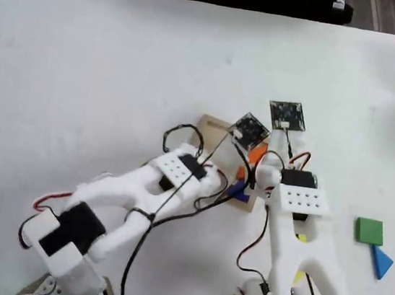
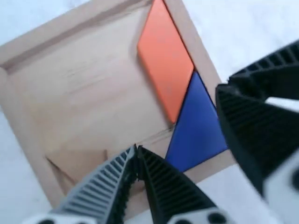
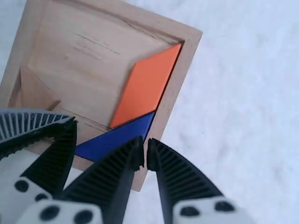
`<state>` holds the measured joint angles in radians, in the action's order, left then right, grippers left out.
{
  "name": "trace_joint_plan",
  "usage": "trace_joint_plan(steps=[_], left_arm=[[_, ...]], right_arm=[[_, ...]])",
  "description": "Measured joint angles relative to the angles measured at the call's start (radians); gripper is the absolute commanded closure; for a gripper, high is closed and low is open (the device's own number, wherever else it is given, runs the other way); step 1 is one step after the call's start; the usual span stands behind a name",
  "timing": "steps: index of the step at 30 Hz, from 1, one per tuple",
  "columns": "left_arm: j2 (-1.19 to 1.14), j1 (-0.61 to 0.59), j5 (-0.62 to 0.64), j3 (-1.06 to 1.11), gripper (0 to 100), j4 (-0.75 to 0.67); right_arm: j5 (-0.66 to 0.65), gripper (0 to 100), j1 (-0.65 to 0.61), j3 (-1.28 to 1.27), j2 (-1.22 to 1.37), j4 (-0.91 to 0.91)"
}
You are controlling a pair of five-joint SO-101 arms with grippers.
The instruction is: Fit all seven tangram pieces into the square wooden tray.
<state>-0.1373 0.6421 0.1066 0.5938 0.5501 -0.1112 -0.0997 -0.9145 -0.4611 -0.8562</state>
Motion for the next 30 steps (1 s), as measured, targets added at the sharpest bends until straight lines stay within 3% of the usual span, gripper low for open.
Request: trace_joint_plan(steps=[9,24,30], left_arm=[[0.25,-0.08,0.0,0.13,98,0.06],[0.068,-0.114,0.0,0.072,98,0.106],[0.061,-0.049,0.0,0.072,98,-0.003]], right_arm=[[0.0,98.1,0.0,0.0,0.0,0.0],[0.0,98.1,0.0,0.0,0.0,0.0],[0.0,98.1,0.002,0.0,0.0,0.0]])
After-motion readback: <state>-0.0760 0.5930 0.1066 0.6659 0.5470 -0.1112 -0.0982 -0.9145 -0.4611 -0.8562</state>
